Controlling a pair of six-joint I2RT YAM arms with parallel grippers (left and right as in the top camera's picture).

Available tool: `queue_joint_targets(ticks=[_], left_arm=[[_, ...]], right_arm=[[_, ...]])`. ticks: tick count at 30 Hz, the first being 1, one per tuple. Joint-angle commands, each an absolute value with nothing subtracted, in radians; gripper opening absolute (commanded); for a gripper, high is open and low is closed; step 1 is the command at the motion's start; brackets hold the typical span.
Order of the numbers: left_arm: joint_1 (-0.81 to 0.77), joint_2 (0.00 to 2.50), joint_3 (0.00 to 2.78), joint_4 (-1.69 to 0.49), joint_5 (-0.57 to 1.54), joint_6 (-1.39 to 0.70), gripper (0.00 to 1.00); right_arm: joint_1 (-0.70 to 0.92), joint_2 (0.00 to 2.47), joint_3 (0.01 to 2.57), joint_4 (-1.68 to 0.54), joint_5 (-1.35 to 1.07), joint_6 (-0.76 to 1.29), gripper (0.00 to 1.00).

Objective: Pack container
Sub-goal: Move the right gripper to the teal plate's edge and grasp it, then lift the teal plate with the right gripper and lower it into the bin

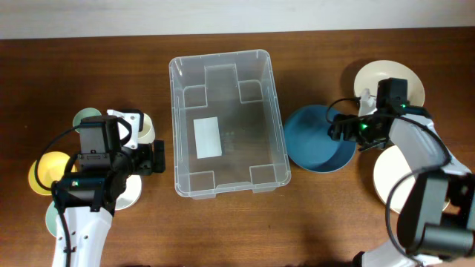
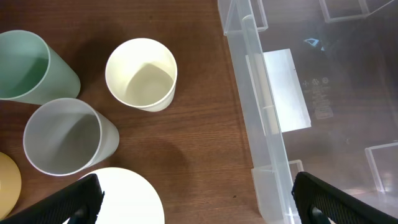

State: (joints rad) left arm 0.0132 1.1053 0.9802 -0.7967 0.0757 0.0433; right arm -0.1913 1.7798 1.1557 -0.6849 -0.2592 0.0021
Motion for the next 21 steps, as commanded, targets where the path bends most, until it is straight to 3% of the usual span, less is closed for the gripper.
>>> queue_joint_targets(ticks=[1, 5, 21], left_arm=[[0.011, 1.107, 1.003, -0.794, 0.090, 0.034, 0.99], [0.011, 1.107, 1.003, -0.794, 0.090, 0.034, 0.99], [0.011, 1.107, 1.003, -0.794, 0.091, 0.033, 0.99]], right_arm=[[-0.198, 1.849, 1.177, -0.660, -0.329, -0.022, 0.99], [-0.198, 1.908, 1.177, -0.630, -0.329, -0.022, 0.95], [-0.198, 1.938, 1.177, -0.624, -0.302, -0.022, 0.33]])
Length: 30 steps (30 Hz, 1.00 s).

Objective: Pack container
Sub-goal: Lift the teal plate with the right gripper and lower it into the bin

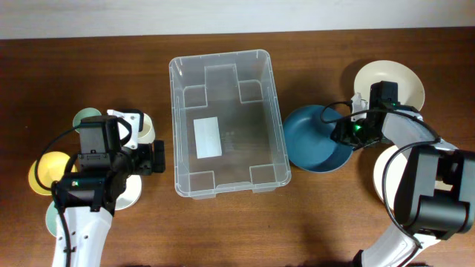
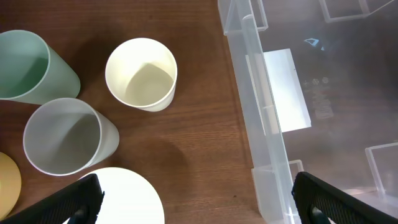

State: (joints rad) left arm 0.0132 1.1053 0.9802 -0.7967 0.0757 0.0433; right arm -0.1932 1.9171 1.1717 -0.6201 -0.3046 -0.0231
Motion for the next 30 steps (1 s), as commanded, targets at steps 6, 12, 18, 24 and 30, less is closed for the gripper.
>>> queue_joint_targets(ticks=[6, 12, 18, 24, 30], left_arm=[[0.011, 1.107, 1.003, -0.794, 0.091, 0.033, 0.99], [0.011, 1.107, 1.003, -0.794, 0.091, 0.033, 0.99], [0.011, 1.107, 1.003, -0.794, 0.091, 0.033, 0.99], [0.011, 1.107, 1.003, -0.794, 0.090, 0.033, 0.99], [0.011, 1.107, 1.003, -0.801, 0.090, 0.033, 0.99]], right_arm=[[-0.198, 1.938, 1.177, -0.626, -0.297, -0.022, 0.04], [-0.204, 1.915, 1.181, -0.632, -0.295, 0.030, 0.04], [-0.233, 1.767, 1.212, -0.664, -0.294, 0.114, 0.04], [-0.236, 1.501, 1.217, -0.673, -0.227, 0.161, 0.04], [-0.207, 1.295, 1.217, -0.672, -0.257, 0.171, 0.04]])
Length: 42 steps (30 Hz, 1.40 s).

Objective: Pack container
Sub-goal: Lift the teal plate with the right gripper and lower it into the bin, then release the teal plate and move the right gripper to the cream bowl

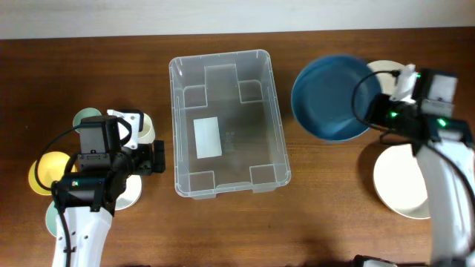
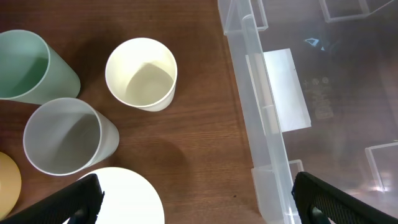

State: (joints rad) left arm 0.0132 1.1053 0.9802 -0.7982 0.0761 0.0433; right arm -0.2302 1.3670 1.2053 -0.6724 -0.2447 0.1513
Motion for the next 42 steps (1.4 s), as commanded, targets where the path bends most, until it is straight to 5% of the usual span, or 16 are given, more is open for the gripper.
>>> queue_joint_targets(ticks=[1, 10, 22, 37, 39, 41, 42], left_arm=[[0.011, 1.107, 1.003, -0.802, 0.090, 0.024, 0.99], [0.070, 1.105, 1.085, -0.862, 0.090, -0.057, 0.99], [0.075, 1.102, 1.103, -0.884, 0.091, -0.057, 0.99], [0.075, 1.102, 1.103, -0.903, 0.091, -0.057, 0.99], [0.075, 1.102, 1.103, -0.903, 0.091, -0.057, 0.99], [0.075, 1.102, 1.103, -0.904, 0.091, -0.057, 0.99], [0.075, 1.102, 1.103, -0.904, 0.091, -0.057, 0.99]], right_arm=[[-0.189, 1.272, 1.217, -0.672, -0.262, 0.160, 0.04], [0.112, 1.243, 1.217, -0.611, -0.197, 0.037, 0.04], [0.465, 1.614, 1.217, -0.144, 0.163, -0.021, 0.04], [0.497, 1.879, 1.231, 0.013, 0.170, -0.048, 0.04], [0.497, 1.878, 1.234, 0.015, 0.170, -0.054, 0.34], [0.498, 1.874, 1.243, 0.005, 0.170, -0.067, 0.48], [0.498, 1.868, 1.250, -0.006, 0.170, -0.075, 0.63]])
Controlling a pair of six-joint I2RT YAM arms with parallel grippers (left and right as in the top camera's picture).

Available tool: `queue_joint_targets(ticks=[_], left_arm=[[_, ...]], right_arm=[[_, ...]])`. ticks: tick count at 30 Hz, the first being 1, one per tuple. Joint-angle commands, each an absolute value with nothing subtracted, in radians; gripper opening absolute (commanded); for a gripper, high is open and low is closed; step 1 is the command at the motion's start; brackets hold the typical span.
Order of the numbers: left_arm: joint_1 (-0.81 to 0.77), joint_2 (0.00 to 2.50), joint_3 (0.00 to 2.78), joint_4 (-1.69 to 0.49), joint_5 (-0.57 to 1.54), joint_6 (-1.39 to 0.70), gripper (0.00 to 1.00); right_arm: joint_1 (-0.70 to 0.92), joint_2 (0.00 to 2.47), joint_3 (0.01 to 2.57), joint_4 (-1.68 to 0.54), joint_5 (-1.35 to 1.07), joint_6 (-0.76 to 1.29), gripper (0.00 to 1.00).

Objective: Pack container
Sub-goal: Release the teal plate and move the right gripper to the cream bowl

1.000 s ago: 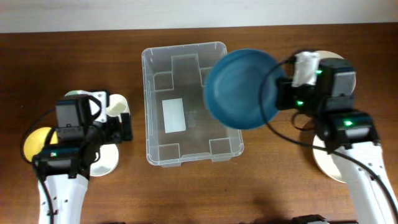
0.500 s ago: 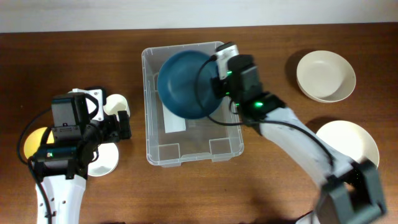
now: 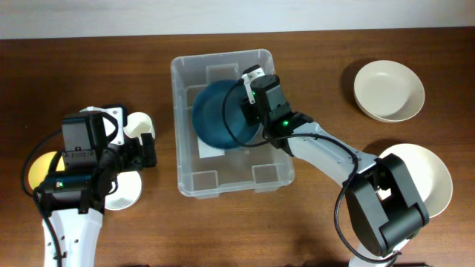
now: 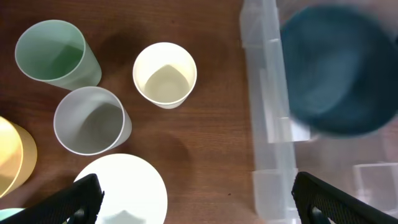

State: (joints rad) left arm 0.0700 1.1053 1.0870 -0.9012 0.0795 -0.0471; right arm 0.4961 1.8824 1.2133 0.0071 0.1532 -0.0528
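A clear plastic container (image 3: 180, 148) stands mid-table. A dark blue bowl (image 3: 217, 119) hangs tilted inside its far half, and my right gripper (image 3: 251, 110) is shut on the bowl's right rim. The left wrist view shows the bowl (image 4: 339, 71) as a blur over the container (image 4: 267, 124). My left gripper (image 4: 199, 208) is open and empty above the table, left of the container. Near it are a cream cup (image 4: 165, 74), a grey cup (image 4: 90, 119) and a green cup (image 4: 53, 53).
A white bowl (image 4: 121, 190) and a yellow bowl (image 4: 12, 165) lie under the left arm. A cream bowl (image 3: 388, 90) sits at the far right. A larger white bowl (image 3: 423, 178) lies near the right arm's base.
My right gripper held the blue bowl above the table right of the container; now it holds it inside the container. My left arm has shifted a little left, and its view now takes in more of the cups.
The blue bowl lay on the table right of the container, with my right gripper at its right rim at both of the first moments. Then the bowl was held up above the table. Now it is in the container. The left gripper stayed open by the cups.
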Motion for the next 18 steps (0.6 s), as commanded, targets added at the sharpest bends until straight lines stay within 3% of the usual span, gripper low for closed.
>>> queue_joint_targets(ticks=[1, 4, 7, 12, 18], left_arm=[[0.075, 1.102, 1.103, -0.906, 0.091, -0.057, 0.99], [0.075, 1.102, 1.103, -0.911, 0.091, -0.057, 0.99], [0.075, 1.102, 1.103, -0.910, 0.090, -0.057, 0.99], [0.075, 1.102, 1.103, -0.910, 0.091, -0.057, 0.99], [0.075, 1.102, 1.103, -0.910, 0.091, -0.057, 1.00]], right_arm=[[0.498, 1.858, 1.257, -0.017, 0.170, -0.075, 0.67], [0.498, 1.797, 1.304, -0.101, 0.172, -0.106, 0.73], [0.496, 1.691, 1.371, -0.226, 0.241, -0.104, 0.99], [0.439, 1.503, 1.402, -0.355, 0.406, -0.004, 0.99], [0.207, 1.427, 1.402, -0.556, 0.396, 0.094, 0.99]])
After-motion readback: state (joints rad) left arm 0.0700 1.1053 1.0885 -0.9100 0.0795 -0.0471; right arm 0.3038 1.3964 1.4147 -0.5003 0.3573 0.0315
